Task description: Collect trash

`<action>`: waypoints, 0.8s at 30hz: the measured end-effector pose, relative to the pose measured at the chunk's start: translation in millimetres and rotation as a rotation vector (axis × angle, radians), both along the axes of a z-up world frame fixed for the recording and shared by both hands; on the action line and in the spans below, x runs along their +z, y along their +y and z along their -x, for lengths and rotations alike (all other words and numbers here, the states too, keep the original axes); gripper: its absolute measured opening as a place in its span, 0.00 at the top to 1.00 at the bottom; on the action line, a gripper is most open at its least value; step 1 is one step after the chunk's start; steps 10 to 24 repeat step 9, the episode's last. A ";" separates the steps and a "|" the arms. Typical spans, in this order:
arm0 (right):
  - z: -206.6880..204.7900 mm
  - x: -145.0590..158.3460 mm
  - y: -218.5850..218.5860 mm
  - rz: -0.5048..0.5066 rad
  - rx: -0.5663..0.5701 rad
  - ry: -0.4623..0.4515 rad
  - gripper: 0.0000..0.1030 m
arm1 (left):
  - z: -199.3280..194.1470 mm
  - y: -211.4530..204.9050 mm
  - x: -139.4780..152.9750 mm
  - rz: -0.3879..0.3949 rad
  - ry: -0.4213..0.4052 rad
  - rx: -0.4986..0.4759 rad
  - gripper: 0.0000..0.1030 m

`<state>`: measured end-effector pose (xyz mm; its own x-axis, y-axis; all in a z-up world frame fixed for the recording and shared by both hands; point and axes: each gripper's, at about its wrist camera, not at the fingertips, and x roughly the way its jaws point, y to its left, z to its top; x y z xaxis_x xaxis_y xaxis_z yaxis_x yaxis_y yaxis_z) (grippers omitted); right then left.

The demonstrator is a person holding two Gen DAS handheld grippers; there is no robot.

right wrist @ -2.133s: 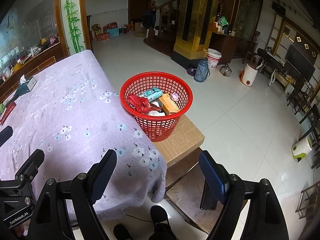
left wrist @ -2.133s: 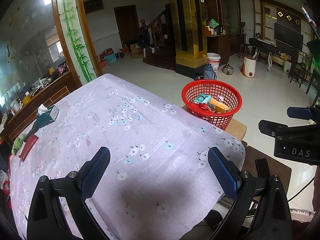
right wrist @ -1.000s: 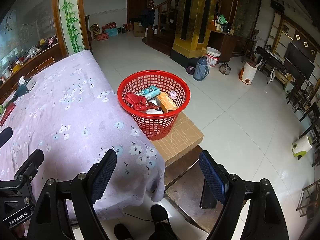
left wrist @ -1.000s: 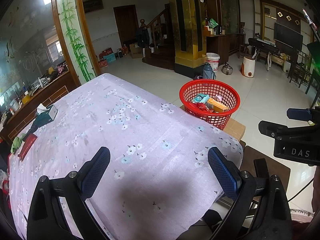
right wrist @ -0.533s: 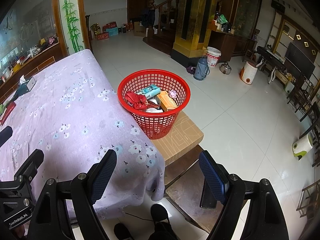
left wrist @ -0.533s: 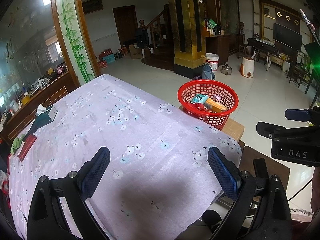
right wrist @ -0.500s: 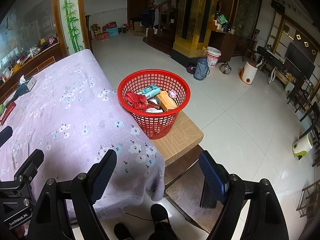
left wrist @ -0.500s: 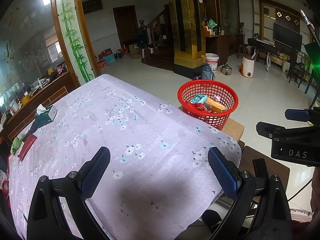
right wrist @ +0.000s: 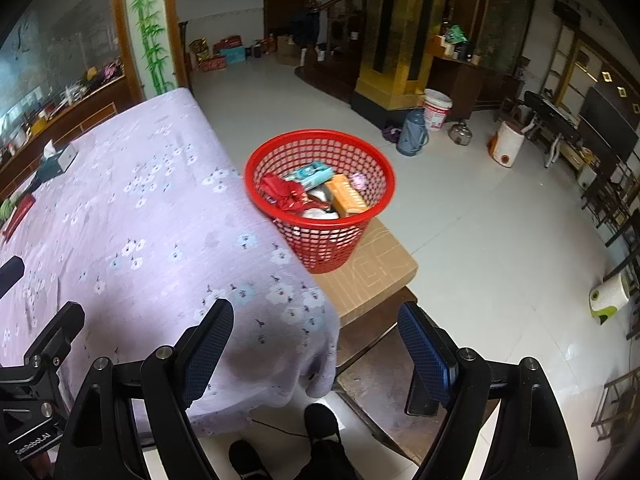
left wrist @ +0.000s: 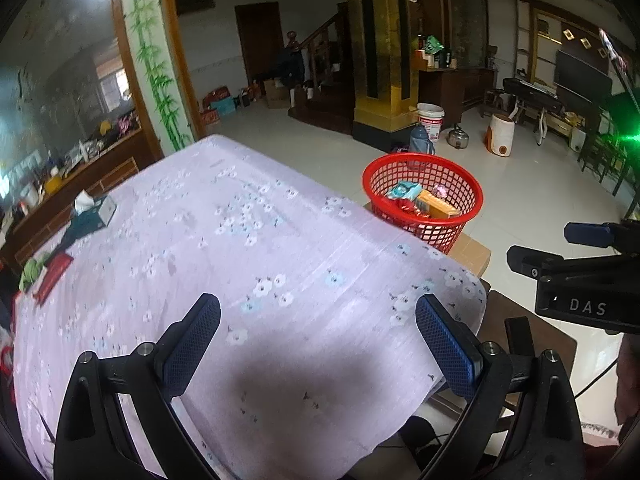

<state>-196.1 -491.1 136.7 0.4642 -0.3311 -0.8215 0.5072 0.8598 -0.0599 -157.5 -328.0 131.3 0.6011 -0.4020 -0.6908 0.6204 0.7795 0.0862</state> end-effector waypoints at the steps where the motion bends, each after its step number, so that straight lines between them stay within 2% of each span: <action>1: -3.7 -2.2 2.6 -0.005 0.011 0.005 0.15 | -2.7 4.3 -1.0 0.006 0.014 0.012 0.05; 5: -21.7 -9.7 14.1 -0.023 0.061 0.024 0.15 | -20.0 35.6 -8.3 0.039 0.083 0.096 0.06; 9: -50.2 -20.3 44.5 -0.044 0.159 0.044 0.15 | -36.8 88.0 -25.1 0.074 0.189 0.246 0.06; 24: -50.2 -20.3 44.5 -0.044 0.159 0.044 0.15 | -36.8 88.0 -25.1 0.074 0.189 0.246 0.06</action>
